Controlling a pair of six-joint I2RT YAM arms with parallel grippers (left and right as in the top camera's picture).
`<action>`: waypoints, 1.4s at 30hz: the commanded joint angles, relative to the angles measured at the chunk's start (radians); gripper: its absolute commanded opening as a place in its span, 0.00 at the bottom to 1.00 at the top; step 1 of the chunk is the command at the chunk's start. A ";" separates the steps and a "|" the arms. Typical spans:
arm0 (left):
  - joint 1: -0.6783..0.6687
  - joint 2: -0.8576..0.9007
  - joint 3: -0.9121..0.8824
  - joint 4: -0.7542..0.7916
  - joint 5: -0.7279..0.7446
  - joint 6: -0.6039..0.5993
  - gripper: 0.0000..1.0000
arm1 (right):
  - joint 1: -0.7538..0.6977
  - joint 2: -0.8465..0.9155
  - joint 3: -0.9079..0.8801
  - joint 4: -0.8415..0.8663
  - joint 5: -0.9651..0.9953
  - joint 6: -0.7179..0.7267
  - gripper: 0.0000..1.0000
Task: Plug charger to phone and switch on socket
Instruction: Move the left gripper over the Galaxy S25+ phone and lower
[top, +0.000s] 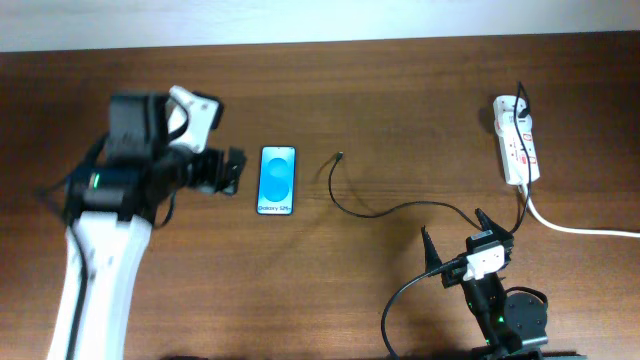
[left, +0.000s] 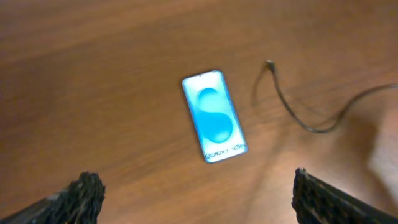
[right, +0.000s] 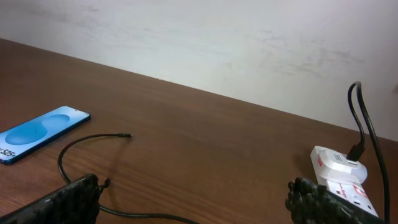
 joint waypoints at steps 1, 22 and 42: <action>-0.056 0.158 0.124 -0.064 0.026 -0.011 0.99 | -0.004 -0.008 -0.005 -0.005 -0.013 0.011 0.98; -0.091 0.415 0.147 0.031 -0.155 -0.283 1.00 | -0.004 -0.008 -0.005 -0.005 -0.013 0.011 0.98; -0.164 0.710 0.360 -0.079 -0.180 -0.326 0.99 | -0.004 -0.008 -0.005 -0.005 -0.013 0.011 0.98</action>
